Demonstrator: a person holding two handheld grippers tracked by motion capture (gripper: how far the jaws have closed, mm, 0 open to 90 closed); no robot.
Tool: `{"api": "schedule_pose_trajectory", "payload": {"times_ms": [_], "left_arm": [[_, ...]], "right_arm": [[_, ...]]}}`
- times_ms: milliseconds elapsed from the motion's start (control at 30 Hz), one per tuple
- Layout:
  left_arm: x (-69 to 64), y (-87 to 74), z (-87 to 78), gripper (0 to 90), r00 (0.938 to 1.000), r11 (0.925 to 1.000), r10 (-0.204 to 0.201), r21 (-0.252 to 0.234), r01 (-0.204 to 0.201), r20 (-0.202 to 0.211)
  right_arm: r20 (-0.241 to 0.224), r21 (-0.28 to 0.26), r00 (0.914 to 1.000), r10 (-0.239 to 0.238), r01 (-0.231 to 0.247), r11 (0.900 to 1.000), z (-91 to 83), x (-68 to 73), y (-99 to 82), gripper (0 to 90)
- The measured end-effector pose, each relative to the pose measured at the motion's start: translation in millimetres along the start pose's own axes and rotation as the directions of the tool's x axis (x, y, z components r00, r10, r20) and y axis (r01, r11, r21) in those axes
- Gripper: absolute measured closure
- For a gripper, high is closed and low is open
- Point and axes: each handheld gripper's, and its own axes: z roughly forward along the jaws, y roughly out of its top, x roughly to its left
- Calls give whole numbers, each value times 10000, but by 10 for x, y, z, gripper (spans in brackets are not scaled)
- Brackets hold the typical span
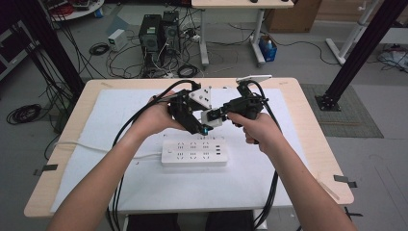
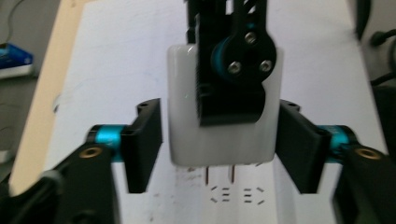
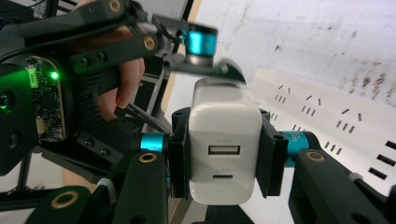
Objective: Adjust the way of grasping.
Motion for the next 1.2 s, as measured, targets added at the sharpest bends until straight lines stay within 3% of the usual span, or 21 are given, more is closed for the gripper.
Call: {"api": "schedule_pose_trajectory", "payload": {"times_ms": [100,233,333,400,433,500,567,667,700,767,833,900,967,1000,1067,1100,1133,1200], "left_arm": [[25,-50,-54,239,9995,9997,-214,72,216,-220],[51,-159,-178,236,9985,9984,-440,351,451,-330],[67,-254,-285,236,9967,9951,-692,685,719,-416],[78,-324,-344,236,9939,9904,-987,923,1029,-492],[86,-363,-371,236,9936,9879,-1026,1120,1074,-480],[99,-438,-411,236,9896,9787,-1342,1496,1405,-511],[118,-518,-432,236,9841,9650,-1742,1933,1774,-339],[141,-626,-451,236,9697,9397,-2440,2443,2393,-114],[149,-659,-459,236,9620,9282,-2730,2611,2650,-59],[156,-713,-483,236,9538,9114,-2983,2863,2956,-352],[178,-770,-510,236,9432,8897,-3276,3177,3279,-561],[198,-828,-541,236,9323,8684,-3522,3430,3582,-819],[227,-891,-565,236,9137,8367,-3918,3714,4025,-1076],[241,-918,-579,236,9112,8258,-3925,3881,4092,-1255],[263,-975,-595,236,9014,8043,-4091,4105,4297,-1419],[273,-1002,-599,236,8973,7970,-4178,4169,4371,-1421],[279,-1022,-605,236,8947,7917,-4218,4213,4425,-1471],[295,-1052,-617,236,8929,7885,-4222,4226,4469,-1566]], "right_arm": [[57,-35,9998,-189,190,9998,-53,-8,3,623],[717,-263,9956,-603,623,9977,-194,19,18,623],[1563,-188,9806,-1184,1228,9923,-297,61,27,624],[2190,41,9638,-1522,1551,9879,-368,89,38,624],[2573,116,9496,-1791,1823,9832,-401,105,43,623],[3476,549,9126,-2153,2094,9763,-458,151,58,623],[4250,1061,8663,-2623,2402,9649,-498,190,76,623],[4992,1556,8122,-3019,2587,9533,-539,245,102,623],[5200,1757,7931,-3172,2640,9484,-547,262,111,623],[5635,2150,7497,-3471,2726,9378,-555,288,124,623],[6009,2428,7078,-3714,2811,9285,-564,301,127,623],[6261,2669,6783,-3846,2770,9230,-574,306,130,623],[6490,2918,6458,-4021,2767,9156,-581,308,130,623],[6599,2987,6305,-4088,2791,9126,-585,307,128,623],[6671,3128,6174,-4169,2758,9089,-594,299,121,623],[6732,3143,6125,-4143,2702,9101,-597,293,118,623],[6718,3230,6085,-4224,2726,9063,-600,280,118,623],[6695,3237,6116,-4215,2706,9067,-604,271,113,623]]}}
